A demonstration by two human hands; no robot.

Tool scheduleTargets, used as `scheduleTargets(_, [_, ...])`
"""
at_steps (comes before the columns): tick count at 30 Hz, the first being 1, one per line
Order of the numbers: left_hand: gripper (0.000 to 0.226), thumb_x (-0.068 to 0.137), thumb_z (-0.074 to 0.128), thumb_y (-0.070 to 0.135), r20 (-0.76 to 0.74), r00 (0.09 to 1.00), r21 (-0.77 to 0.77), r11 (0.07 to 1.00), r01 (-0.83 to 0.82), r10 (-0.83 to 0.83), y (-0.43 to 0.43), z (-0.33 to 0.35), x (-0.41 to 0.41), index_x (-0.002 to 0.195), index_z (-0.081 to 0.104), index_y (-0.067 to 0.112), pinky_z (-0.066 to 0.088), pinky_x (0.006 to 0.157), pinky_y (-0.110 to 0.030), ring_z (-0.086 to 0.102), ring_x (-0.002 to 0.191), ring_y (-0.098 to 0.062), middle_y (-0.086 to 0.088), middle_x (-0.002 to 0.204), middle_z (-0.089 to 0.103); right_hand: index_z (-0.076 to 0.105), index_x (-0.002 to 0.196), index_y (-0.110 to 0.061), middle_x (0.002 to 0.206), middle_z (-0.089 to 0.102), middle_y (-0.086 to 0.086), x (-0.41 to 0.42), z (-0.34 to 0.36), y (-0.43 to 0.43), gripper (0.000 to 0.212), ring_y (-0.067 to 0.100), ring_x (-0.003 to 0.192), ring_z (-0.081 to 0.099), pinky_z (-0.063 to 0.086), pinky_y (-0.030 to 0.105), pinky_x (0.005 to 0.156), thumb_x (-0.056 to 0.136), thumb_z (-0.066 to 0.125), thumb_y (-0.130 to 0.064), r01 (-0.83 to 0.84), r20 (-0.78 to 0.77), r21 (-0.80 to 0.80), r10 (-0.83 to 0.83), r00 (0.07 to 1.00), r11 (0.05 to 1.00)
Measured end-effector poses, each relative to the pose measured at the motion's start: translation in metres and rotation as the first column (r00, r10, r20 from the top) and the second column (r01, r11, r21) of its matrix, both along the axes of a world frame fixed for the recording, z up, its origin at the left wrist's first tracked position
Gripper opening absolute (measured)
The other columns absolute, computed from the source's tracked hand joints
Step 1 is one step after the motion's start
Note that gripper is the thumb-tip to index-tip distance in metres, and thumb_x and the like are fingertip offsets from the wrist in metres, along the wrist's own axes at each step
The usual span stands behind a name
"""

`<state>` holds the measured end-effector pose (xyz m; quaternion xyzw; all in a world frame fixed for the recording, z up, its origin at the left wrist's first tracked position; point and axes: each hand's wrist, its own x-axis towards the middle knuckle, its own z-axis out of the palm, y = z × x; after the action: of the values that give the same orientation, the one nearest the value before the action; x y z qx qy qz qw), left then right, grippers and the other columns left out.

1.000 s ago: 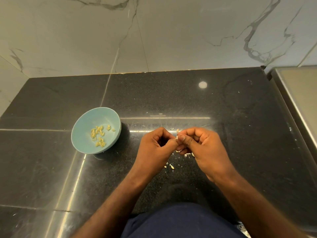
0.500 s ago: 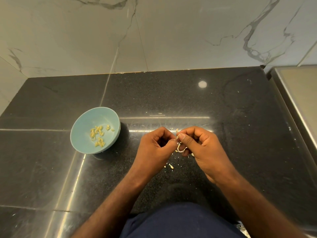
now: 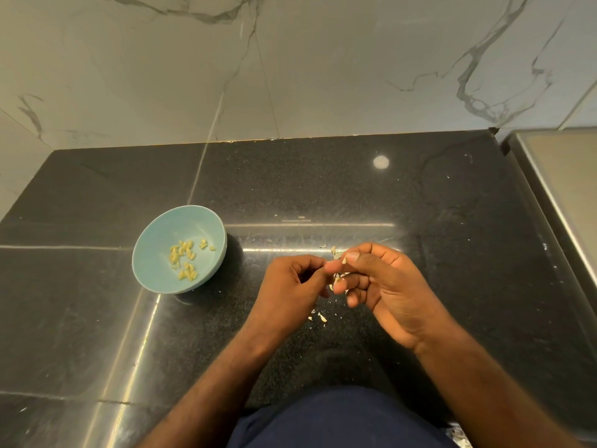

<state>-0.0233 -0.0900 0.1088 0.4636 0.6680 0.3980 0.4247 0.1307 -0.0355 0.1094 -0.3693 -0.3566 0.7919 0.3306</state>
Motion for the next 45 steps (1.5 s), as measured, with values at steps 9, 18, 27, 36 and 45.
scheduleTargets(9, [0.006, 0.091, 0.07, 0.015, 0.051, 0.997, -0.067, 0.997, -0.048, 0.052, -0.001, -0.003, -0.004, 0.092, 0.074, 0.011, 0.056, 0.064, -0.03, 0.071, 0.071, -0.016, -0.005, 0.079, 0.075, 0.066, 0.091, -0.002, 0.089, 0.075, 0.015, 0.002, -0.004, 0.006, 0.005, 0.025, 0.08, 0.073, 0.06, 0.028, 0.068, 0.093, 0.061, -0.001, 0.189, 0.181, 0.174, -0.22, 0.958, 0.966])
scheduleTargets(18, [0.023, 0.091, 0.068, 0.008, -0.111, 0.993, 0.005, 0.999, -0.043, 0.043, 0.001, -0.005, -0.005, 0.101, 0.07, 0.029, 0.056, 0.084, -0.021, 0.068, 0.09, 0.001, 0.012, 0.093, 0.074, 0.07, 0.099, -0.003, 0.086, 0.072, 0.012, 0.0, -0.009, 0.0, 0.026, 0.019, 0.076, 0.066, 0.057, 0.025, 0.066, 0.076, 0.068, -0.016, 0.14, 0.11, 0.069, -0.147, 0.983, 0.988])
scheduleTargets(27, [0.015, 0.09, 0.071, 0.017, -0.06, 0.998, 0.092, 0.996, -0.011, 0.016, 0.001, -0.002, -0.005, 0.103, 0.067, 0.025, 0.057, 0.074, -0.026, 0.068, 0.083, -0.005, 0.009, 0.091, 0.071, 0.071, 0.105, -0.002, 0.088, 0.073, 0.011, 0.003, -0.008, 0.001, 0.033, 0.018, 0.077, 0.066, 0.057, 0.025, 0.066, 0.074, 0.07, -0.012, 0.08, 0.062, 0.061, -0.083, 0.995, 0.995])
scheduleTargets(36, [0.012, 0.088, 0.069, 0.019, -0.021, 1.0, 0.204, 0.979, 0.001, 0.003, 0.001, 0.0, -0.003, 0.099, 0.073, 0.02, 0.057, 0.07, -0.023, 0.07, 0.076, -0.008, 0.006, 0.083, 0.075, 0.072, 0.093, -0.005, 0.081, 0.072, 0.01, 0.002, -0.01, -0.001, 0.024, 0.015, 0.067, 0.065, 0.051, 0.024, 0.058, 0.076, 0.072, -0.023, 0.021, 0.18, 0.128, -0.044, 0.983, 0.992])
scheduleTargets(45, [0.006, 0.093, 0.067, 0.018, -0.05, 0.999, 0.161, 0.987, -0.009, 0.018, 0.0, -0.004, -0.002, 0.098, 0.071, 0.017, 0.059, 0.068, -0.03, 0.069, 0.074, -0.011, 0.001, 0.08, 0.072, 0.065, 0.109, -0.039, 0.103, 0.07, -0.012, 0.009, -0.01, 0.006, 0.022, 0.001, 0.095, 0.067, 0.057, 0.028, 0.081, 0.092, 0.069, -0.025, -0.242, 0.552, 0.424, -0.037, 0.833, 0.873])
